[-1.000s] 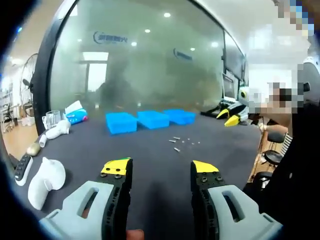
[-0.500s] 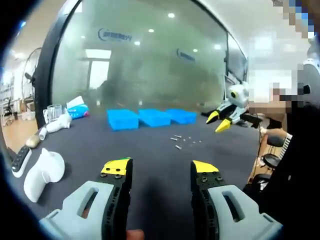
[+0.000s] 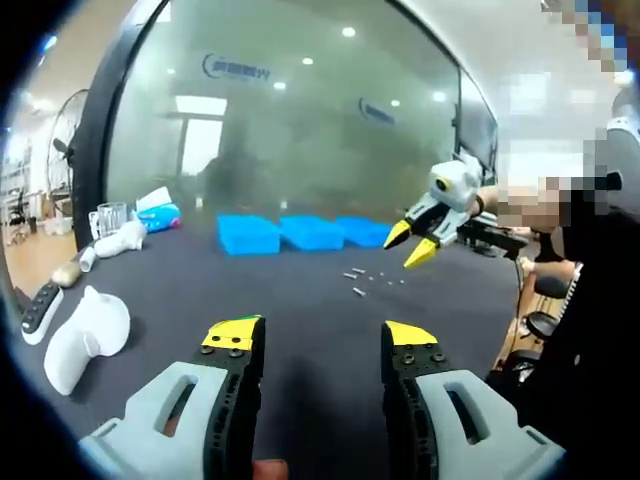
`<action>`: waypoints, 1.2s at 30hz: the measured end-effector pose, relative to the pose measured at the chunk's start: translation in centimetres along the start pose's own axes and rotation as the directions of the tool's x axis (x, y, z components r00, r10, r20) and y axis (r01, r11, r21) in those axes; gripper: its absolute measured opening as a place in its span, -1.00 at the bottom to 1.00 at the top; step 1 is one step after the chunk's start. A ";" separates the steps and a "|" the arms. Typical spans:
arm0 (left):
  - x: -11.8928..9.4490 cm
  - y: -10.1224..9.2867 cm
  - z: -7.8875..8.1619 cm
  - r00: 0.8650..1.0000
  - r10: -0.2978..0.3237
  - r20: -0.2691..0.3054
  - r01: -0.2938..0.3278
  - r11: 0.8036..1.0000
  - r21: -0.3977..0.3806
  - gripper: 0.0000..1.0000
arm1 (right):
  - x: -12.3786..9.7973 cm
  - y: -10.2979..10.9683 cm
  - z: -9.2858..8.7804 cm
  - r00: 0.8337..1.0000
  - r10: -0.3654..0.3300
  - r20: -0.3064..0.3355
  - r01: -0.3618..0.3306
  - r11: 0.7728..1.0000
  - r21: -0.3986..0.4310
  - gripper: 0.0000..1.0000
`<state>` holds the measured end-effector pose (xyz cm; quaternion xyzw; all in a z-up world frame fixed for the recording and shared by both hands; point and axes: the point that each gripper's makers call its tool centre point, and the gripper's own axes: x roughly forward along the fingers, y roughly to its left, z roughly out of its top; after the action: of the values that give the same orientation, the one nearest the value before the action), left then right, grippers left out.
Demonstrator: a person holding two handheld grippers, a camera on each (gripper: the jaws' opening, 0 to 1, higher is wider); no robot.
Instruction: Sort the screws, nuts, and washers into the corresponding bins
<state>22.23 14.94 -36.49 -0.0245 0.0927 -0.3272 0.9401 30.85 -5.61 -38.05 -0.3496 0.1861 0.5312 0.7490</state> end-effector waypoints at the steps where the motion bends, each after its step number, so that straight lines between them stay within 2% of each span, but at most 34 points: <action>1: 0.0 0.0 0.0 1.000 0.001 0.002 -0.001 1.000 -0.001 -0.09 | 0.2 0.0 0.2 1.000 0.002 -0.003 -0.002 1.000 -0.007 -0.47; 8: 0.0 -0.1 -0.1 1.000 -0.002 0.003 0.002 1.000 -0.008 -0.09 | 1.9 0.1 1.0 0.997 0.054 -0.054 -0.059 0.993 -0.100 -0.47; 11: 0.1 -0.2 -0.2 1.000 -0.004 0.003 0.004 1.000 -0.011 -0.09 | 2.6 0.2 0.8 0.991 0.083 -0.103 -0.100 0.980 -0.174 -0.47; 16: 0.0 -0.1 -0.3 1.000 -0.003 0.005 0.003 1.000 -0.018 -0.09 | 4.0 0.3 1.0 0.984 0.109 -0.138 -0.135 0.970 -0.200 -0.47; 20: -0.1 0.2 -0.4 1.000 0.002 0.004 -0.002 1.000 -0.021 -0.09 | 4.7 0.3 0.8 0.976 0.128 -0.178 -0.172 0.950 -0.259 -0.47; 23: -0.2 0.3 -0.5 1.000 0.003 0.006 -0.003 1.000 -0.027 -0.09 | 5.2 0.1 0.3 0.964 0.118 -0.237 -0.199 0.914 -0.355 -0.48; 25: -0.2 0.4 -0.6 1.000 0.002 0.009 -0.002 0.999 -0.039 -0.09 | 5.5 0.6 0.2 0.955 0.136 -0.263 -0.238 0.882 -0.407 -0.48; 27: -0.2 0.5 -0.8 1.000 0.004 0.006 -0.004 0.999 -0.043 -0.09 | 6.1 1.0 0.5 0.951 0.151 -0.271 -0.257 0.872 -0.417 -0.48; 31: -0.1 0.6 -1.1 1.000 0.007 0.000 -0.007 0.999 -0.049 -0.09 | 6.8 1.6 0.6 0.934 0.179 -0.310 -0.315 0.821 -0.475 -0.51; 36: -0.1 1.0 -1.4 1.000 0.011 -0.002 -0.011 0.998 -0.060 -0.09 | 7.5 1.7 0.5 0.914 0.204 -0.351 -0.370 0.773 -0.514 -0.54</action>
<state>22.43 15.81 -37.96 -0.0520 0.1035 -0.3189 0.9407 31.99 0.04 -43.13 -0.5947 0.1723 0.6174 0.4852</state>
